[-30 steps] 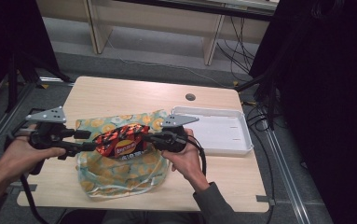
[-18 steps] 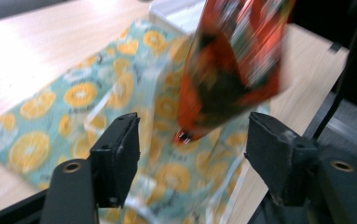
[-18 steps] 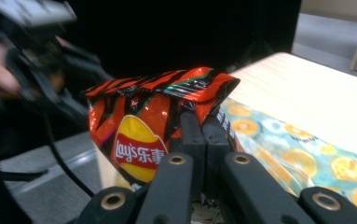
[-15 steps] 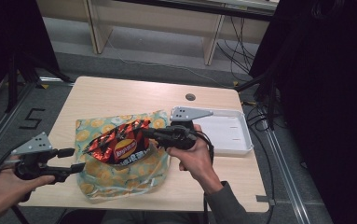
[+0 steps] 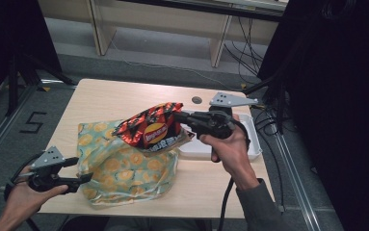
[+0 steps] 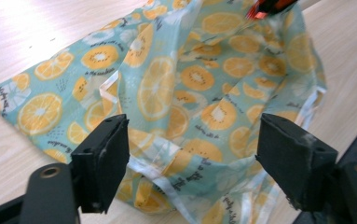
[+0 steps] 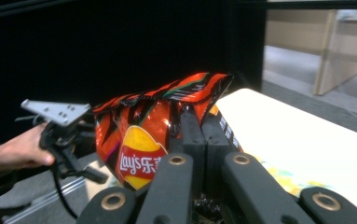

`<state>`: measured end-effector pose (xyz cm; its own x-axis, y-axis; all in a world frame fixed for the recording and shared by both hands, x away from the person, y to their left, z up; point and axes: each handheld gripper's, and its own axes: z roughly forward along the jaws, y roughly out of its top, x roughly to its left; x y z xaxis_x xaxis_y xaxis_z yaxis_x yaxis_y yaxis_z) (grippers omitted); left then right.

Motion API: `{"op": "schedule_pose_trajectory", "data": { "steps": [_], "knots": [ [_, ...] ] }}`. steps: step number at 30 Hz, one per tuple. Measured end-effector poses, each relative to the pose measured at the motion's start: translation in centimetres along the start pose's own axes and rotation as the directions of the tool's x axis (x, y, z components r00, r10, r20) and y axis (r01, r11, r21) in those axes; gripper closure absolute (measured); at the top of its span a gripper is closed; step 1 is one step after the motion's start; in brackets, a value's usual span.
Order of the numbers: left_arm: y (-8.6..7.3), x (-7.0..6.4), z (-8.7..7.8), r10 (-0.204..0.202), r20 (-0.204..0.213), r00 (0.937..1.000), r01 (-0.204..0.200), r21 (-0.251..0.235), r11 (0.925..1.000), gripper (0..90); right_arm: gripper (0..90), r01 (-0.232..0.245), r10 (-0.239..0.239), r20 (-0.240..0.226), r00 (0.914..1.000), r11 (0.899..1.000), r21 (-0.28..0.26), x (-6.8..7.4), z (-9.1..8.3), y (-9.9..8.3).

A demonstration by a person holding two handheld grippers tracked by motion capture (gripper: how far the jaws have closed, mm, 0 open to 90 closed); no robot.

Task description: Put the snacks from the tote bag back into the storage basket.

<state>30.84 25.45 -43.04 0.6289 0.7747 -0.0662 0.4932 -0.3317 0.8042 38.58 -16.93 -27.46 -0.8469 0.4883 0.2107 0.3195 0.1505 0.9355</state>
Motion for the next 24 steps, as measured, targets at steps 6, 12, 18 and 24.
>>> {"op": "schedule_pose_trajectory", "data": {
  "steps": [6, 12, 18, 24],
  "knots": [
    [-0.1, 0.0, -0.1, -0.014, -0.023, 0.9996, 0.014, -0.009, 0.9999, 21.4, 90.0, -0.044, 0.047, 0.086, 0.9952, 0.999, -0.032, -2.7, -2.4, -0.3],
    [-0.4, 0.2, -0.3, -0.015, -0.022, 0.9996, 0.014, -0.032, 0.9994, 20.7, 90.0, -0.081, 0.086, 0.206, 0.9747, 0.996, -0.032, -5.7, -4.4, -1.1],
    [-0.5, 0.6, -0.6, -0.013, -0.024, 0.9996, 0.013, -0.024, 0.9996, 20.7, 90.0, -0.122, 0.125, 0.273, 0.954, 0.992, -0.028, -7.8, -5.5, -2.2],
    [-0.7, 1.0, -0.8, -0.008, -0.03, 0.9995, 0.007, -0.034, 0.9994, 21.3, 90.0, -0.152, 0.152, 0.298, 0.9423, 0.988, -0.024, -9.4, -5.3, -3.3]
  ]
}}
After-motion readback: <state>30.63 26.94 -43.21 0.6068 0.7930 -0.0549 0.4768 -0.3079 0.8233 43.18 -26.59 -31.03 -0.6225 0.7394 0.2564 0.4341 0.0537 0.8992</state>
